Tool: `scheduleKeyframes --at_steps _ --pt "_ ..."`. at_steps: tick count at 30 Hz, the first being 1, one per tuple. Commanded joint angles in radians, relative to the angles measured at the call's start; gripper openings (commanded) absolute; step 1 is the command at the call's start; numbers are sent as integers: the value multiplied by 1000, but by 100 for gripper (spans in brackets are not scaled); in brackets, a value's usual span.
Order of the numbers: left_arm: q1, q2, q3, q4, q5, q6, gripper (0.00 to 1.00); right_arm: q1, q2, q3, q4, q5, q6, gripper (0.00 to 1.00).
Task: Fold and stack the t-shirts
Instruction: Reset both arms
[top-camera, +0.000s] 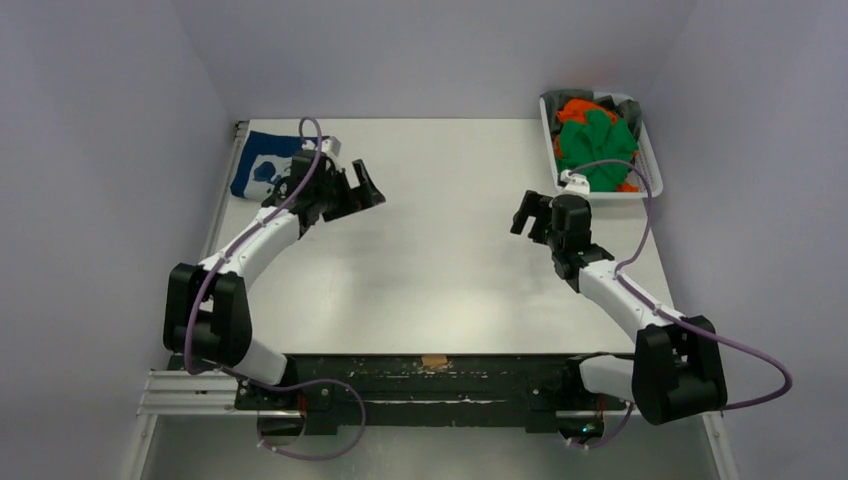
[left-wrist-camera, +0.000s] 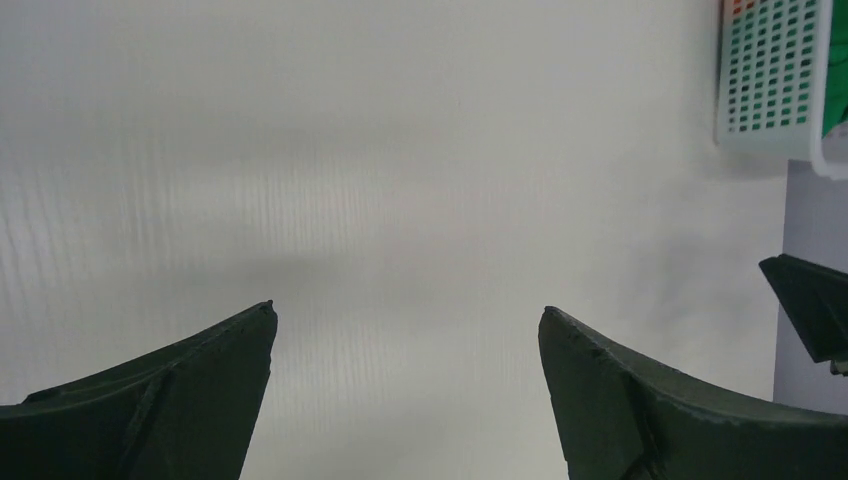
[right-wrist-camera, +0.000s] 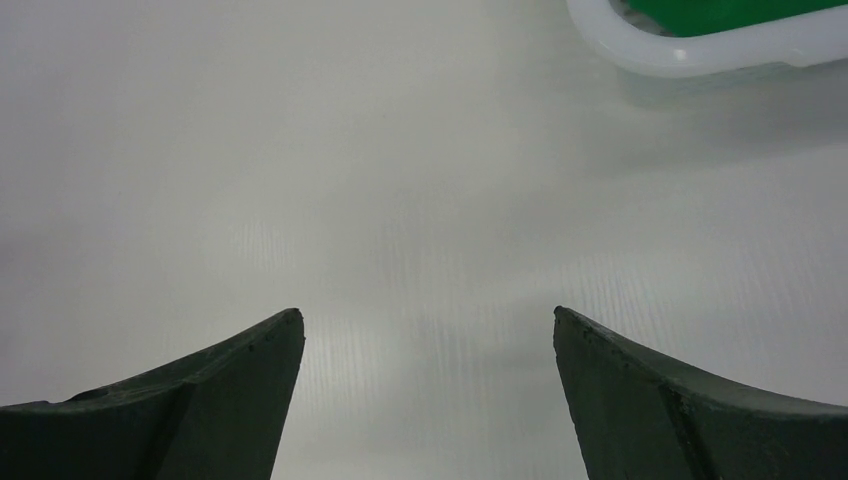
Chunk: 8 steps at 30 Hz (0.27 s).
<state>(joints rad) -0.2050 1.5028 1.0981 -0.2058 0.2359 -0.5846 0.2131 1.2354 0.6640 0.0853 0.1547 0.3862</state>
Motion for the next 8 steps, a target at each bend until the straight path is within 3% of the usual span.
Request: scheduleKeyframes --at_steps 1,8 --pt "-32 -39 -40 79 29 -49 100 0 -27 -45 129 51 39 94" --pt "-33 -54 -39 62 -7 -25 100 0 -19 -57 142 100 7 91"
